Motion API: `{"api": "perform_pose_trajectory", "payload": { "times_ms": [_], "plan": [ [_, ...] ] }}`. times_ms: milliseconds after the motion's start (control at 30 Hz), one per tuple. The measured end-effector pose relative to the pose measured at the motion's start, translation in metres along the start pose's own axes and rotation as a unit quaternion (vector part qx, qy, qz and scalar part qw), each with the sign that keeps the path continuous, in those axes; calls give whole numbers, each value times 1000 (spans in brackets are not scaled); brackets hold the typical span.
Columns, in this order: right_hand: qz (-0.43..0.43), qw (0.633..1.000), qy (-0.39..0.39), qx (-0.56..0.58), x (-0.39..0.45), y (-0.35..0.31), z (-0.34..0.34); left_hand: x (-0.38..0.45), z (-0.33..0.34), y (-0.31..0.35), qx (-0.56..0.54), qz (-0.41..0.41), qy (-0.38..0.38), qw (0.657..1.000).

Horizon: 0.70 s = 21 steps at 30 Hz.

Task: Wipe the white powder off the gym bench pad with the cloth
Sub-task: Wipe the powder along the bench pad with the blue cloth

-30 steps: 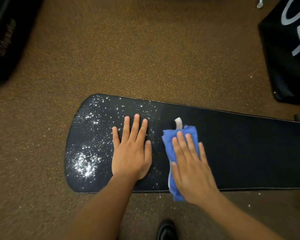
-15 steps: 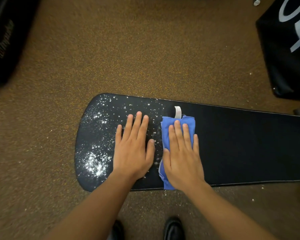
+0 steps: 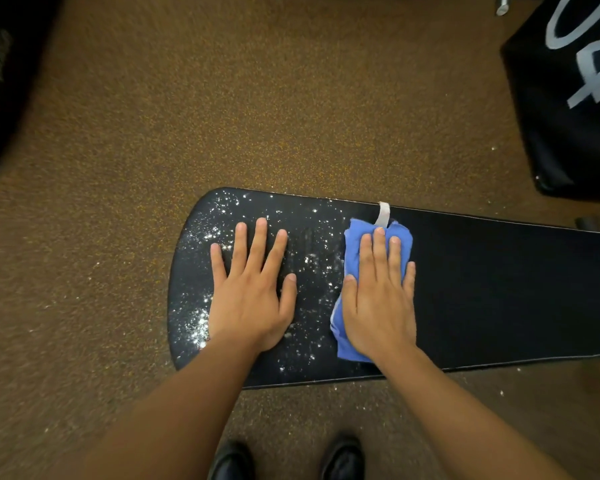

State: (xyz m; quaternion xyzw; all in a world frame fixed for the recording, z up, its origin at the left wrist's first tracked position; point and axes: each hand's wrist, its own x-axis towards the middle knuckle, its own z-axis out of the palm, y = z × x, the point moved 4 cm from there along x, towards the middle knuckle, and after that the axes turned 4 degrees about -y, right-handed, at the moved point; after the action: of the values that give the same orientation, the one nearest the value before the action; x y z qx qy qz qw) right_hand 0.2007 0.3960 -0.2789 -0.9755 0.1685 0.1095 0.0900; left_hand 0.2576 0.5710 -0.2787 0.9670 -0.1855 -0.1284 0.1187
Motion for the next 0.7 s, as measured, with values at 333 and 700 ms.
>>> {"api": "perform_pose_trajectory", "payload": {
  "times_ms": [333,700],
  "plan": [
    [-117,992,-9,-40,-33,-26,6,0,1,-1,-3,-1,6,1000],
    [-8,1000,7,-13,66,-34,-16,-1,1,0,-5,-6,15,1000]
  ]
}}
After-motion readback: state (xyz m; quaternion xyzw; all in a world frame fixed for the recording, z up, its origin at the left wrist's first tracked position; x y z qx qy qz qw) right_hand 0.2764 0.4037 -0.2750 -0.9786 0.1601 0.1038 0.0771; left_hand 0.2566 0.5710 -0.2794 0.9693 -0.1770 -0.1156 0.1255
